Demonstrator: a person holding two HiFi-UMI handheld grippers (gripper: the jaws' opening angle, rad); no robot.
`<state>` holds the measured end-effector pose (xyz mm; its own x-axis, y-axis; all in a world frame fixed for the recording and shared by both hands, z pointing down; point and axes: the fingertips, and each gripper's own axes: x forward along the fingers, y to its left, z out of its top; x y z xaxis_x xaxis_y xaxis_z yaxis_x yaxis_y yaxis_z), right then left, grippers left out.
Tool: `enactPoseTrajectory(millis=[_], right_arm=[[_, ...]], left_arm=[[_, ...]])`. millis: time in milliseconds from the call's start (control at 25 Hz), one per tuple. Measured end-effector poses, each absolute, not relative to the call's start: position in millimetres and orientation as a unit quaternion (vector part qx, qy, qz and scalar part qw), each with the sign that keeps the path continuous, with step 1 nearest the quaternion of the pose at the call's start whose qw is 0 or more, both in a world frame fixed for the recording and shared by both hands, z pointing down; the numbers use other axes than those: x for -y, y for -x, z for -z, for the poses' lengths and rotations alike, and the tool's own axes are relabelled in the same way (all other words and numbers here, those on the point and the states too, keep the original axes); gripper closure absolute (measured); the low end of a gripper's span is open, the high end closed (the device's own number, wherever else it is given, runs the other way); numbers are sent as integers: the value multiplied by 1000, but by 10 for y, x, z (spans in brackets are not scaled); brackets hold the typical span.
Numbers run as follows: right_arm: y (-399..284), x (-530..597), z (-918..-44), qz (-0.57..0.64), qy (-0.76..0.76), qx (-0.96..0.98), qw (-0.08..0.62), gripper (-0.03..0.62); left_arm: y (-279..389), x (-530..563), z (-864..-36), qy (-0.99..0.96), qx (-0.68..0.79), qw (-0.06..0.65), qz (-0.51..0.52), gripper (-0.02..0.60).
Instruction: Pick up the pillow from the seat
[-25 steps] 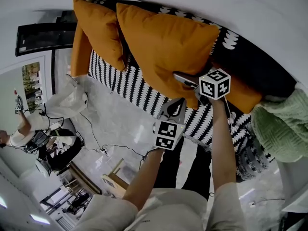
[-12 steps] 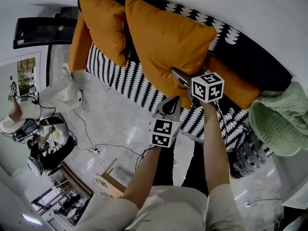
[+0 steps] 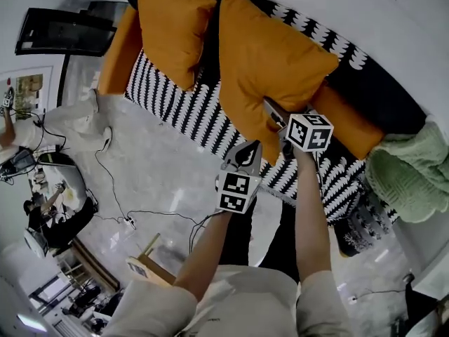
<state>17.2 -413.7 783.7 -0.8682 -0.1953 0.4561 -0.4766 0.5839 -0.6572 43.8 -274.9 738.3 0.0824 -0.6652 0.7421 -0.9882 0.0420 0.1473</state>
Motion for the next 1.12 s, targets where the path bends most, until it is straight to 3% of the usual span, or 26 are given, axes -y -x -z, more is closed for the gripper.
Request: enactPoseTrajectory(millis=[440, 800, 1120], right_arm=[[103, 3847, -7503, -400, -252, 865, 168, 261], [-19, 3441, -6948, -419, -313, 842, 133, 292], [-233, 3056, -6425, -355, -350, 851, 162, 296]], left_arm=[[457, 2421, -7112, -665, 637, 326, -213, 574], [770, 2348, -6646, -703, 612, 304, -195, 574], [869, 2264, -6223, -732, 592, 273, -200, 574]])
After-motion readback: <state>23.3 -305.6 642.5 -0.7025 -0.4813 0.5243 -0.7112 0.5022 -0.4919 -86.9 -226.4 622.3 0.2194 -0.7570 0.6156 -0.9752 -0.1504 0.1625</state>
